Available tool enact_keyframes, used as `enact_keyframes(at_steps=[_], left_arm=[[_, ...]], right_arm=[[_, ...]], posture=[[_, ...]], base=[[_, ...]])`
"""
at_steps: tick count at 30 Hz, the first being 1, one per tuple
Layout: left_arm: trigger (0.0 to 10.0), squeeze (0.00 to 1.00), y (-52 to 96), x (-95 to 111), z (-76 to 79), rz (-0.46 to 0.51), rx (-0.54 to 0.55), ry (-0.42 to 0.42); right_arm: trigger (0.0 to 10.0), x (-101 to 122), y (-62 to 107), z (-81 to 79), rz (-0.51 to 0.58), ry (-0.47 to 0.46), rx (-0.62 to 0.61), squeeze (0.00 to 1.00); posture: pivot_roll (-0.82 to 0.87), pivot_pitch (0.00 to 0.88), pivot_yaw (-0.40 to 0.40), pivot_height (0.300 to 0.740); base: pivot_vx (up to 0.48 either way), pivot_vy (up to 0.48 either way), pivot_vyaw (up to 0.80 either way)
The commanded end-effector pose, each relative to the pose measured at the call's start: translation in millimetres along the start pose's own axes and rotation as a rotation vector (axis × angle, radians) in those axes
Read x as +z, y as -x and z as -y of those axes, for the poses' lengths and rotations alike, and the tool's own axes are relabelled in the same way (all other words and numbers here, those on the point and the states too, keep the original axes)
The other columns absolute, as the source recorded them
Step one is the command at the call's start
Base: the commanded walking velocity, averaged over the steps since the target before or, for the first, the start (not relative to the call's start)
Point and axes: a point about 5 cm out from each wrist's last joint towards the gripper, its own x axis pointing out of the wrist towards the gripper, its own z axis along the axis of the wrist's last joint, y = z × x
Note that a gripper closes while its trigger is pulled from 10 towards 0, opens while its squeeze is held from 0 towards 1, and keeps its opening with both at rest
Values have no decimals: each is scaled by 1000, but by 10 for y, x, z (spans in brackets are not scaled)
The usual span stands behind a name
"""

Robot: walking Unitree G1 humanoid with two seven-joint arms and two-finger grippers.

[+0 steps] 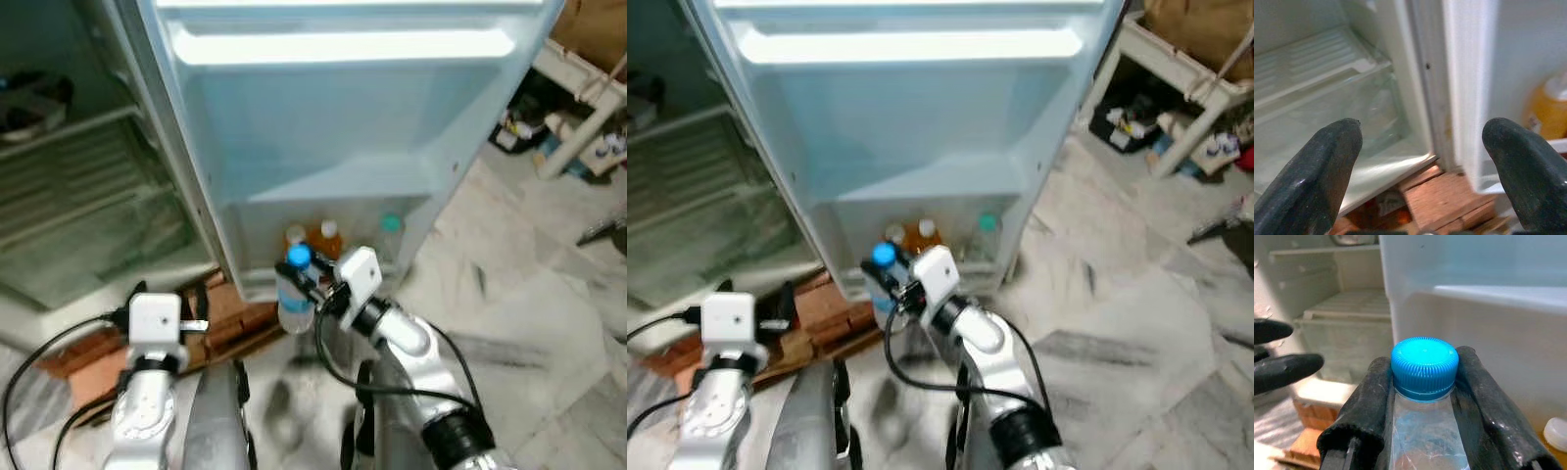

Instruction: Restocking fridge

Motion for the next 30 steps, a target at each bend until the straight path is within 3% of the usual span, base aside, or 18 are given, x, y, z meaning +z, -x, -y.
enact_keyframes(at_steps=[1, 9, 15, 20, 25, 30], left_arm=[[10000, 0, 53, -79, -36, -40, 13, -17], [10000, 0, 52, -79, -43, -41, 17, -22], [10000, 0, 75, -82, -53, -43, 21, -26], [10000, 0, 211, -79, -56, -58, 15, -30], [10000, 0, 318, -97, 0, -80, -8, -27], [10000, 0, 317, -76, -13, -81, -1, -22]], right_arm=[[10000, 70, -1, 7, 26, 13, 12, 0], [10000, 114, -49, -24, 44, 36, 49, 0], [10000, 156, -53, 32, 60, 71, 1, 0], [10000, 145, 4, 190, 48, 98, -147, 0], [10000, 94, 32, 191, 26, 87, -146, 0], [10000, 113, 7, 169, 33, 90, -139, 0]], posture=[[33, 151, -9, 584], [36, 148, -8, 584], [36, 154, -7, 584], [45, 184, -2, 584], [51, 205, -3, 579], [48, 213, -9, 549]], base=[[0, 0, 0], [0, 0, 421], [0, 0, 544], [0, 0, 0], [0, 0, 0], [0, 0, 0]])
